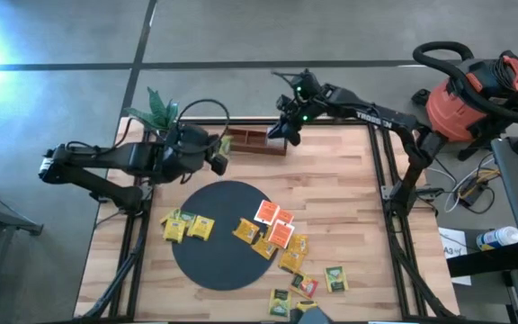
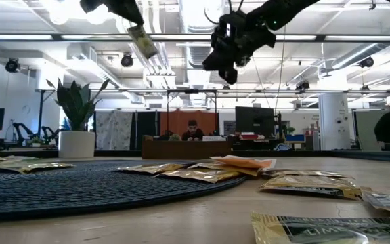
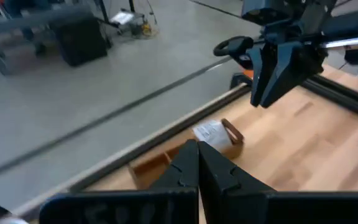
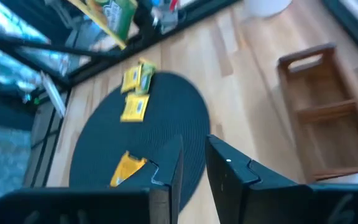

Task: Pick & Place Tea
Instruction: Put the yellow tea bag into the middle section of the wooden organizer

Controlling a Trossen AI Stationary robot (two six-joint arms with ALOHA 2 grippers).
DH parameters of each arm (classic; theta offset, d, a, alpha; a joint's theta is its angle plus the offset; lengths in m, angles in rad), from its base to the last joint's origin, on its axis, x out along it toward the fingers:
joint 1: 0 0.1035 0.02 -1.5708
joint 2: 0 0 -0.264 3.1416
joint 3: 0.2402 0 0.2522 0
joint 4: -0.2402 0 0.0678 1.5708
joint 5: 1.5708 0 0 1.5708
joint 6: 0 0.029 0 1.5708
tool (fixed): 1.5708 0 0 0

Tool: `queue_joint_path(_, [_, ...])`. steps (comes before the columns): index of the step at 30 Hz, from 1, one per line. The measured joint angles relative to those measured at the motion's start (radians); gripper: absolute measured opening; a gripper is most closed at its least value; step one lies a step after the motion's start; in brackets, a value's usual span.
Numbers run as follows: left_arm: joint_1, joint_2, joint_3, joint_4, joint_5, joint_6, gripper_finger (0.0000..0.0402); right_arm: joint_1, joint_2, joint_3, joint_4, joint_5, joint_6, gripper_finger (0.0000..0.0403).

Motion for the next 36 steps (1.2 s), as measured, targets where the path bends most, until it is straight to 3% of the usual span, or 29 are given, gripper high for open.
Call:
queue_joint_path(10, [0.106, 0.098, 0.141, 0.009, 0.095, 0.23, 0.0, -0.071, -0.044, 0.0, 0.045, 0.002, 0.069, 0.0068])
queue_joint_path(18, [0.236, 0.13, 0.148, 0.009, 0.295, 0.21, 0.0, -0.082, -0.084, 0.0, 0.044, 0.01, 0.014, 0.0068])
queue_joint_path(24, [0.35, 0.147, 0.148, 0.011, 0.513, 0.19, 0.0, -0.056, -0.12, 0.0, 0.044, 0.013, -0.139, 0.0068])
queue_joint_path(32, [0.409, 0.174, 0.149, 0.095, 0.78, 0.19, 0.0, -0.056, -0.126, 0.0, 0.049, 0.013, -0.162, 0.0068])
queue_joint_path(36, [0.412, 0.178, 0.151, 0.109, 0.816, 0.191, 0.0, -0.052, -0.126, 0.0, 0.054, 0.01, -0.198, 0.0068])
